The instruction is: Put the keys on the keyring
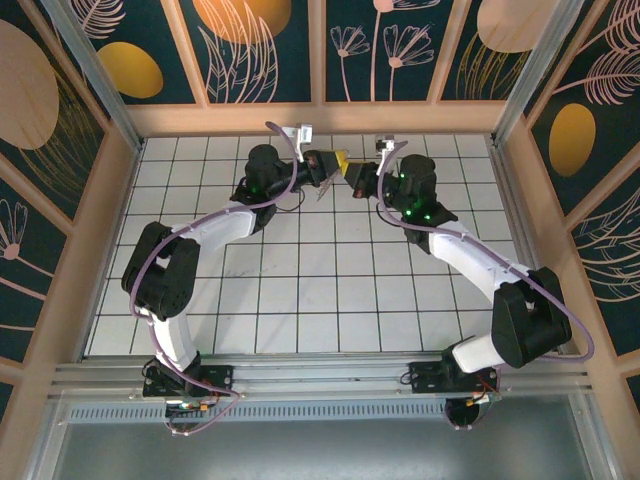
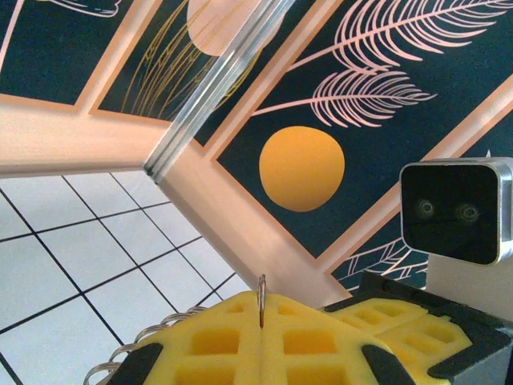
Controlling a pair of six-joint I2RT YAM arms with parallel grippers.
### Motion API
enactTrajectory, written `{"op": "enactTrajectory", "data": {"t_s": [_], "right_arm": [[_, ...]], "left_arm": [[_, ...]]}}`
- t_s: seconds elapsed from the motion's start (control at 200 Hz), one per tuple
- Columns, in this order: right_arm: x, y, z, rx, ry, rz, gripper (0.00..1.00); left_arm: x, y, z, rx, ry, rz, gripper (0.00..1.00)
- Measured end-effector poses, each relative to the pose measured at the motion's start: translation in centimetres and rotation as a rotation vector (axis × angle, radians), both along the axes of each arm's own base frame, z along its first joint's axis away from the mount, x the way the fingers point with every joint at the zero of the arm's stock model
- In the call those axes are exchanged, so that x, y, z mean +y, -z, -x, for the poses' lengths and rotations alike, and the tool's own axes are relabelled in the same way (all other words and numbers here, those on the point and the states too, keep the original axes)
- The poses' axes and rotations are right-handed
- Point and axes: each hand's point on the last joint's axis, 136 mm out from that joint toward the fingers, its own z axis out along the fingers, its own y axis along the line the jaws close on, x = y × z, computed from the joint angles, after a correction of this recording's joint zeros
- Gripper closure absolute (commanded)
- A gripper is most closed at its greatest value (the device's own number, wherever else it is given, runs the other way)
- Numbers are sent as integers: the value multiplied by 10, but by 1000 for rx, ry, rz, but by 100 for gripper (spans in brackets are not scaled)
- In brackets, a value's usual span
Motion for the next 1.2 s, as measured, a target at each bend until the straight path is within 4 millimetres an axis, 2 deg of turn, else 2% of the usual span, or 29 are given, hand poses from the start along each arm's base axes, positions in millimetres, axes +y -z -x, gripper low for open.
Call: {"op": "enactTrajectory", "data": {"t_s": [0.225, 0.355, 0.491, 0.611, 0.746, 0.841, 1.011, 1.201], "right_arm": [[7, -3, -4, -26, -34, 61, 100], [7, -2, -4, -36, -40, 78, 80], [3, 0, -6, -35, -35, 87, 65], [1, 0, -1, -30, -54, 84, 59], [-1, -3, 21, -30, -132, 54, 54], [-18, -17, 29, -49, -135, 8, 52], [-65, -45, 23, -101, -46, -68, 52], [-80, -59, 16, -114, -10, -137, 55]], "left_arm": [[5, -3, -5, -5, -31, 5, 100], [5, -3, -5, -5, -29, 5, 100], [5, -4, -4, -8, -21, 7, 100], [4, -7, -2, -14, -14, 14, 100], [-3, -8, 4, -16, 11, 17, 100], [-10, -7, 11, -15, 39, 16, 100], [-14, -7, 17, -20, 69, 17, 100], [-15, -16, 22, -50, 99, 42, 100]]}}
